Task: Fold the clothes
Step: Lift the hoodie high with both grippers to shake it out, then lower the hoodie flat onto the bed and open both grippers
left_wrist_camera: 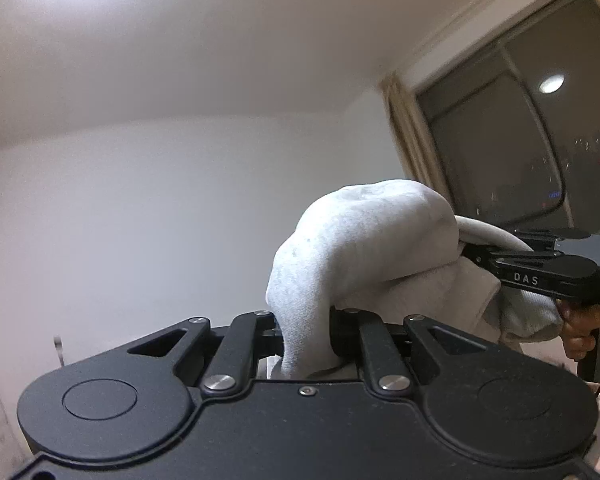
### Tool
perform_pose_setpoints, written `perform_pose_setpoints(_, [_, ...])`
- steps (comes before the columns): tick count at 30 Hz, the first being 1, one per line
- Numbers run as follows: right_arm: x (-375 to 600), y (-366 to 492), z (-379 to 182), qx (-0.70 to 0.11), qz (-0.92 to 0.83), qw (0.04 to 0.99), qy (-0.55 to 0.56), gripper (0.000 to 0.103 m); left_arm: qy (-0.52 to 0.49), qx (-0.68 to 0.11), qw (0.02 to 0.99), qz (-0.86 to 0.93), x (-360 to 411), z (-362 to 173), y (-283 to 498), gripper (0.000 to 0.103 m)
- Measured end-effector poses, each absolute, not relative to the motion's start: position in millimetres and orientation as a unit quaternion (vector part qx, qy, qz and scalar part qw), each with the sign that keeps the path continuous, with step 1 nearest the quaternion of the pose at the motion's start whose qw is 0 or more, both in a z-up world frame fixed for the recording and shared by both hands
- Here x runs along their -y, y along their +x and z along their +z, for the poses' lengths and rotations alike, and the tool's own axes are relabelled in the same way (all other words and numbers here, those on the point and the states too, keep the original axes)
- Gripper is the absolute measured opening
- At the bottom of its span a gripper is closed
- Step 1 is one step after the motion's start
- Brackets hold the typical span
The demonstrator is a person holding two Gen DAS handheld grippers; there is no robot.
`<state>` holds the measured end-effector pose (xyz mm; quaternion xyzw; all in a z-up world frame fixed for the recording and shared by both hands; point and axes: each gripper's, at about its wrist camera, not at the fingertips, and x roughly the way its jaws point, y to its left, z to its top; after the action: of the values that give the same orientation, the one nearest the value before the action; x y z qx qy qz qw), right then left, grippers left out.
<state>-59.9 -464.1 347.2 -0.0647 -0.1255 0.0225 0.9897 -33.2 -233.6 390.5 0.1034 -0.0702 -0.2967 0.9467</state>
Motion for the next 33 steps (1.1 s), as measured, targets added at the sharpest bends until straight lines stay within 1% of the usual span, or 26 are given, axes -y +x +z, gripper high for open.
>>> perform_pose_setpoints(6, [460.8, 44.6, 285.5, 0.070, -0.021, 0.995, -0.064, 0.014, 0.111, 0.001, 0.954, -0.278, 268.1, 339.5, 62.3, 0.012])
perform_pose_setpoints(10, [459.3, 125.2, 233.2, 0.017, -0.037, 0.997, -0.062, 0.014, 0.116, -0.052, 0.955, -0.269, 285.4, 293.0, 140.6, 0.012])
perform_pose_setpoints(13, [462.9, 190.9, 181.5, -0.049, -0.039, 0.997, -0.052, 0.016, 0.114, -0.117, 0.951, -0.264, 300.6, 240.4, 209.2, 0.013])
perform_pose_setpoints(15, [469.4, 229.9, 139.3, -0.103, -0.039, 0.993, -0.043, 0.017, 0.106, -0.184, 0.944, -0.251, 304.9, 194.4, 261.3, 0.017])
perform_pose_setpoints(18, [477.6, 278.6, 60.7, -0.191, -0.036, 0.981, -0.026, 0.020, 0.111, -0.289, 0.922, -0.232, 312.3, 113.3, 322.4, 0.029])
perform_pose_setpoints(19, [479.3, 291.8, 37.7, -0.220, -0.035, 0.975, -0.021, 0.020, 0.111, -0.320, 0.913, -0.226, 306.5, 89.5, 336.0, 0.037])
perform_pose_setpoints(21, [483.3, 309.9, -12.2, -0.296, -0.018, 0.955, 0.001, 0.020, 0.117, -0.348, 0.905, -0.215, 248.7, 26.2, 324.4, 0.041])
perform_pose_setpoints(22, [481.8, 314.2, -30.6, -0.331, -0.007, 0.943, 0.013, 0.020, 0.128, -0.346, 0.903, -0.219, 232.0, 8.6, 316.8, 0.051])
perform_pose_setpoints(23, [483.7, 315.9, -50.8, -0.358, 0.003, 0.933, 0.027, 0.020, 0.144, -0.341, 0.901, -0.226, 224.9, -6.1, 309.5, 0.069])
perform_pose_setpoints(24, [481.5, 310.3, -62.3, -0.365, 0.017, 0.930, 0.031, 0.020, 0.158, -0.332, 0.901, -0.231, 217.0, -16.9, 299.4, 0.078])
perform_pose_setpoints(25, [478.6, 304.3, -73.6, -0.370, 0.030, 0.928, 0.033, 0.020, 0.168, -0.317, 0.903, -0.235, 208.0, -23.7, 284.9, 0.088])
perform_pose_setpoints(26, [470.4, 294.9, -81.1, -0.358, 0.035, 0.933, 0.027, 0.021, 0.174, -0.302, 0.906, -0.241, 199.7, -30.9, 271.2, 0.091])
perform_pose_setpoints(28, [476.5, 272.2, -74.2, -0.331, 0.036, 0.942, 0.037, 0.023, 0.177, -0.287, 0.906, -0.255, 189.0, -42.9, 254.3, 0.092])
perform_pose_setpoints(30, [482.7, 250.3, -67.5, -0.306, 0.037, 0.950, 0.049, 0.026, 0.166, -0.298, 0.902, -0.265, 184.3, -47.9, 251.8, 0.092])
perform_pose_setpoints(31, [486.0, 245.7, -65.5, -0.309, 0.040, 0.948, 0.060, 0.029, 0.164, -0.304, 0.900, -0.265, 185.7, -45.9, 250.1, 0.092])
perform_pose_setpoints(32, [489.1, 240.5, -63.9, -0.311, 0.044, 0.947, 0.070, 0.035, 0.160, -0.308, 0.899, -0.267, 187.7, -44.9, 248.3, 0.092])
perform_pose_setpoints(33, [490.0, 228.9, -65.9, -0.306, 0.046, 0.948, 0.071, 0.039, 0.154, -0.313, 0.898, -0.269, 181.6, -49.6, 239.0, 0.092])
